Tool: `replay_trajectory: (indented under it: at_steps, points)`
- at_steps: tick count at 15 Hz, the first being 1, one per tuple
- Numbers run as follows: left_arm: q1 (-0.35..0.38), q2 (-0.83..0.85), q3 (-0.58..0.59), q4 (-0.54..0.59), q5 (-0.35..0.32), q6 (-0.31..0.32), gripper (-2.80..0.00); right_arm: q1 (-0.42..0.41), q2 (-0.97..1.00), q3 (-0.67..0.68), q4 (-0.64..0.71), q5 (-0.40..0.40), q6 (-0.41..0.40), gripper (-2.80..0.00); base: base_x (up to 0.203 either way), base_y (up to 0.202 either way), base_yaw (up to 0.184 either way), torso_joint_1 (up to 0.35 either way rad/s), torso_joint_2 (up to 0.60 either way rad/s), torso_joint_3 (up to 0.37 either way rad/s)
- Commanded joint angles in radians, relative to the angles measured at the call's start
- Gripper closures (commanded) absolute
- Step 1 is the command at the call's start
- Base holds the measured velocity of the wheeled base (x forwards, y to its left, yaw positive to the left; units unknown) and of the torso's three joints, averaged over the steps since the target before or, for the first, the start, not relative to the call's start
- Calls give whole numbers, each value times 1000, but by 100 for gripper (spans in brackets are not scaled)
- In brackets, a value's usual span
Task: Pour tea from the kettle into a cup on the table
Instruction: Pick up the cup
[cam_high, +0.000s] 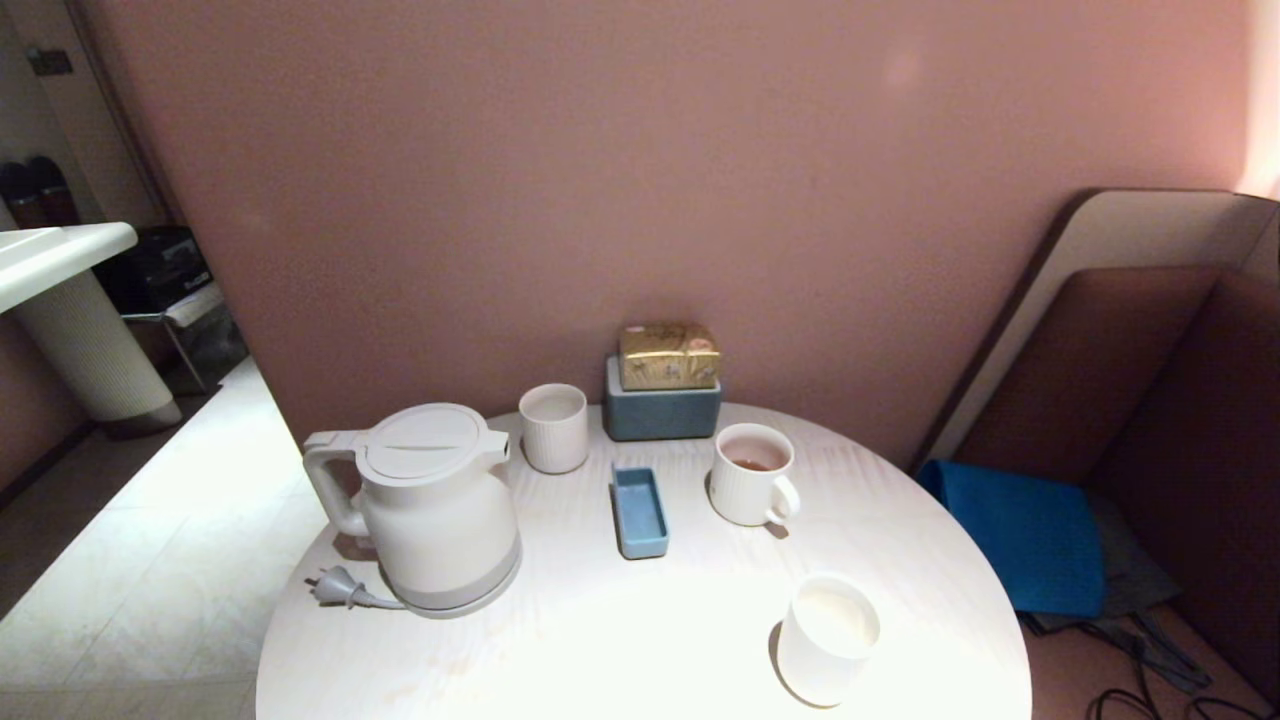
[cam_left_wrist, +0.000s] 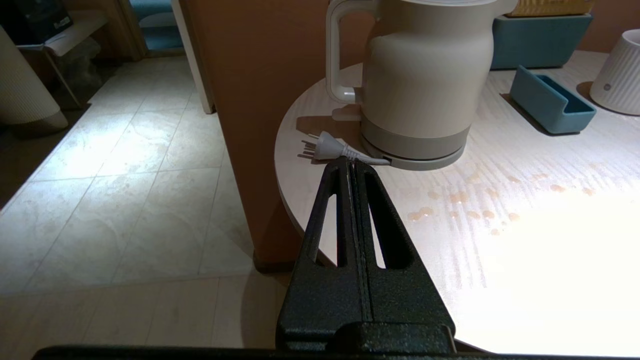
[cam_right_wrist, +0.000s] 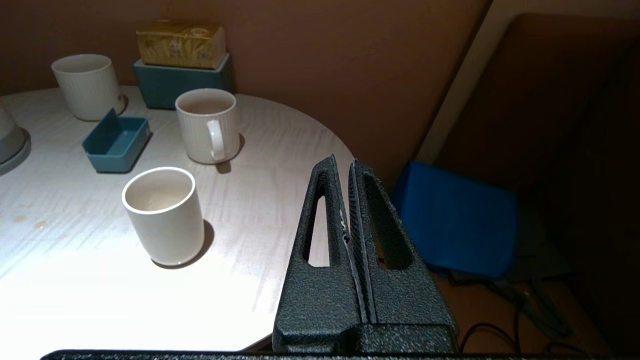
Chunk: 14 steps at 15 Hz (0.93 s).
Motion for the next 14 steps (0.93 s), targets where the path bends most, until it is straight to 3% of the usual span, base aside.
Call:
replay_trajectory:
  at_steps: [1, 9, 14]
  points:
    - [0, 2, 0, 0, 0, 0, 0, 0, 90, -11, -9, 2, 1, 0, 0, 0, 0, 0, 0, 0]
    - [0, 2, 0, 0, 0, 0, 0, 0, 651, -159, -223, 6, 40, 0, 0, 0, 0, 0, 0, 0]
    - [0, 2, 0, -2, 0, 0, 0, -3, 1039, -287, -271, 80, 49, 0, 0, 0, 0, 0, 0, 0]
